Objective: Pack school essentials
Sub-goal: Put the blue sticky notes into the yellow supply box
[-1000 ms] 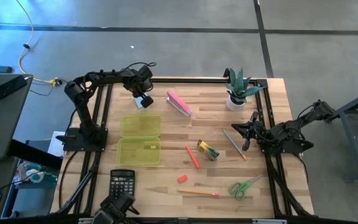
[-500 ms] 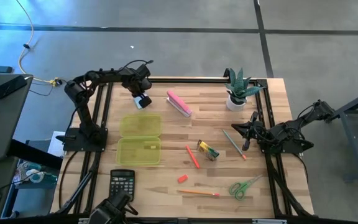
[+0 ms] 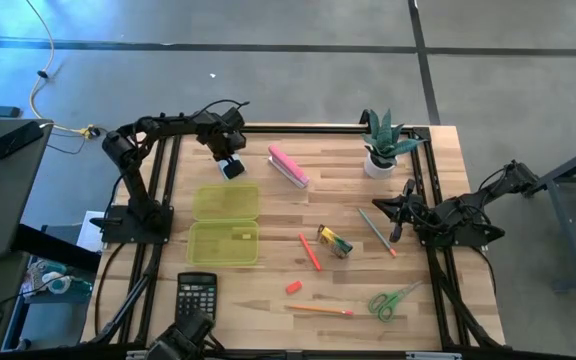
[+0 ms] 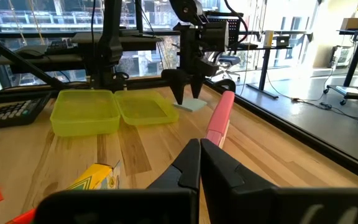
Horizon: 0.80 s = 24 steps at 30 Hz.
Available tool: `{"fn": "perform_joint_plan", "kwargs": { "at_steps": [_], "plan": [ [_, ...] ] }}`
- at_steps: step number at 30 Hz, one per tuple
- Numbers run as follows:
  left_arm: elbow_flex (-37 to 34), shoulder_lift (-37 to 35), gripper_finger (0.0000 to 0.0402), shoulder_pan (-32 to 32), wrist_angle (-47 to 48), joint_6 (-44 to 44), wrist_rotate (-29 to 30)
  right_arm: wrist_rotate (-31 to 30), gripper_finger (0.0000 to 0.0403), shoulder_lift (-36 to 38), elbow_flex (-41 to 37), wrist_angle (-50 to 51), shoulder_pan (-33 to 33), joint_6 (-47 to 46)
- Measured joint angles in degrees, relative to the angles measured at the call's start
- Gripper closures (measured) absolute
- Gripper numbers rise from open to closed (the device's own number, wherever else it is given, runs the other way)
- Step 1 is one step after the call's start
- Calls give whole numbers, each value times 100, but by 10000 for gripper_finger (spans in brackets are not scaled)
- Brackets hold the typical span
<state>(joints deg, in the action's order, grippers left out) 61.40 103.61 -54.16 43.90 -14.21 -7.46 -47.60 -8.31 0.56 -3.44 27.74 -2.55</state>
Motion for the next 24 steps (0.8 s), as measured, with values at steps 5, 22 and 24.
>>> {"fn": "perform_joint_plan", "kwargs": {
  "at_steps": [5, 22, 24],
  "plan": [
    [5, -7, 2, 156, -44, -3, 260, -1, 402, 1, 0, 2, 1, 0],
    [37, 205, 2, 458, -94, -38, 784, 1, 402, 1, 2, 0, 1, -2],
    [35, 208, 2, 481, -106, -38, 834, 1, 402, 0, 0, 0, 0, 0]
  ]
}}
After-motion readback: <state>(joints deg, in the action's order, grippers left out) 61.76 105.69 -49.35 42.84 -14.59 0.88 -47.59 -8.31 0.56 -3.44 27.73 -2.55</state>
